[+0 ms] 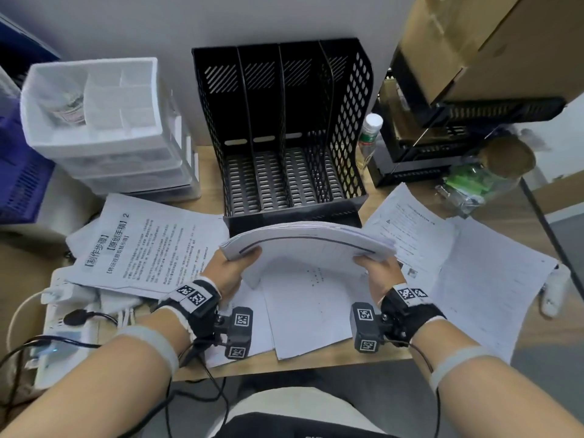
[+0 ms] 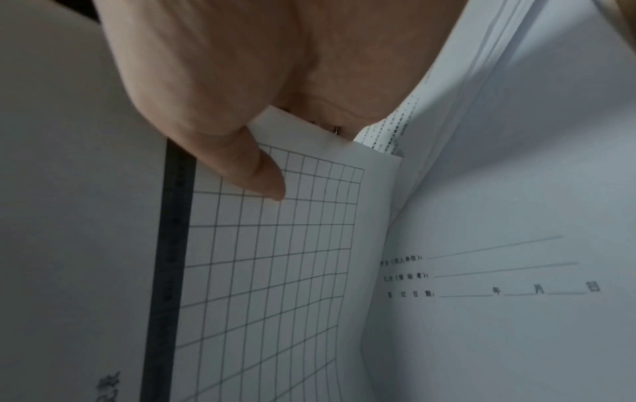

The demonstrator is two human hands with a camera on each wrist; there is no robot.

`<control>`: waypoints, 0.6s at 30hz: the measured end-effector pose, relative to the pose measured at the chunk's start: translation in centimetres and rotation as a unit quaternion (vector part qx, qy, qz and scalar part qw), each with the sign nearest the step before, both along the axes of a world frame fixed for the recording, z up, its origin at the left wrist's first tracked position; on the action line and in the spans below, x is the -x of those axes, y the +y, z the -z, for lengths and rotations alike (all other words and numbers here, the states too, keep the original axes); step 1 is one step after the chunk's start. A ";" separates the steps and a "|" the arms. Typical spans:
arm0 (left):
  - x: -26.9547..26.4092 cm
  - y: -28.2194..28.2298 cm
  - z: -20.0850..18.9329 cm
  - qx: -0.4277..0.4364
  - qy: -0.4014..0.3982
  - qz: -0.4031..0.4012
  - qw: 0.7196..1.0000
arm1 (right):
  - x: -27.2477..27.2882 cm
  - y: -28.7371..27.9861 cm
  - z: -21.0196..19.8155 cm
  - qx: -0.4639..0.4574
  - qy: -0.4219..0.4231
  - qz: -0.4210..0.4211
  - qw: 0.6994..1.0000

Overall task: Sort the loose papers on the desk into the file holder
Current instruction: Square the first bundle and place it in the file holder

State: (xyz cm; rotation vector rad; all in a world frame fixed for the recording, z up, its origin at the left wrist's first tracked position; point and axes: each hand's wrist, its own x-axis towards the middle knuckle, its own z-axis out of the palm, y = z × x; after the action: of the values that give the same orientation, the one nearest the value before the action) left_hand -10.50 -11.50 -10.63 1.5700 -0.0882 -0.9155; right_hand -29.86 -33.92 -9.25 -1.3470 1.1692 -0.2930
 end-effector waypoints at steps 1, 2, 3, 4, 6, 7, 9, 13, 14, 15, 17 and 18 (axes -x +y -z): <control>0.1 -0.1 0.1 0.000 0.003 0.001 1.000 | 0.0 -0.1 -0.1 -0.005 0.016 0.001 1.000; 0.2 0.0 0.0 0.004 0.008 0.001 1.000 | 0.0 -0.2 0.0 -0.003 0.023 -0.007 1.000; 0.2 0.1 -0.3 0.013 0.008 0.001 1.000 | 0.1 -0.3 -0.1 -0.002 0.024 -0.023 0.999; 0.2 0.2 -0.5 0.018 0.003 0.007 1.000 | 0.1 -0.3 0.0 0.000 0.024 -0.040 0.999; 0.4 0.7 -0.1 0.001 -0.020 0.034 0.999 | 0.1 -0.3 0.1 0.012 0.027 -0.061 0.998; 0.5 0.9 0.2 -0.015 -0.033 0.044 0.998 | 0.2 -0.3 0.1 0.013 0.027 -0.066 0.997; 0.8 1.1 0.9 -0.044 -0.058 0.050 0.996 | 0.4 -0.2 0.3 0.023 0.031 -0.070 0.997; 1.2 0.3 -1.1 -0.056 -0.080 0.018 0.995 | 0.7 -1.0 -0.2 0.060 0.042 -0.113 0.991; 1.1 0.3 -1.5 -0.052 -0.079 0.027 0.995 | 0.8 -1.5 -0.1 0.061 0.054 -0.129 0.988; 1.0 0.3 -2.1 -0.050 -0.074 0.041 0.995 | 0.8 -2.0 -0.4 0.063 0.070 -0.149 0.984; 0.3 0.7 -2.8 -0.040 -0.061 0.069 0.995 | 0.9 -3.0 -0.7 0.065 0.103 -0.189 0.974; 0.0 1.0 -3.2 -0.030 -0.052 0.079 0.995 | 0.7 -3.5 -1.2 0.074 0.113 -0.212 0.968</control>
State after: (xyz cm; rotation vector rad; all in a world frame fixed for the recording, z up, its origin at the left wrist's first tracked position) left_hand -10.46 -10.52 -7.47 1.6841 -0.2633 -0.9670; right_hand -30.55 -37.41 -8.04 -1.7581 1.0246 0.0868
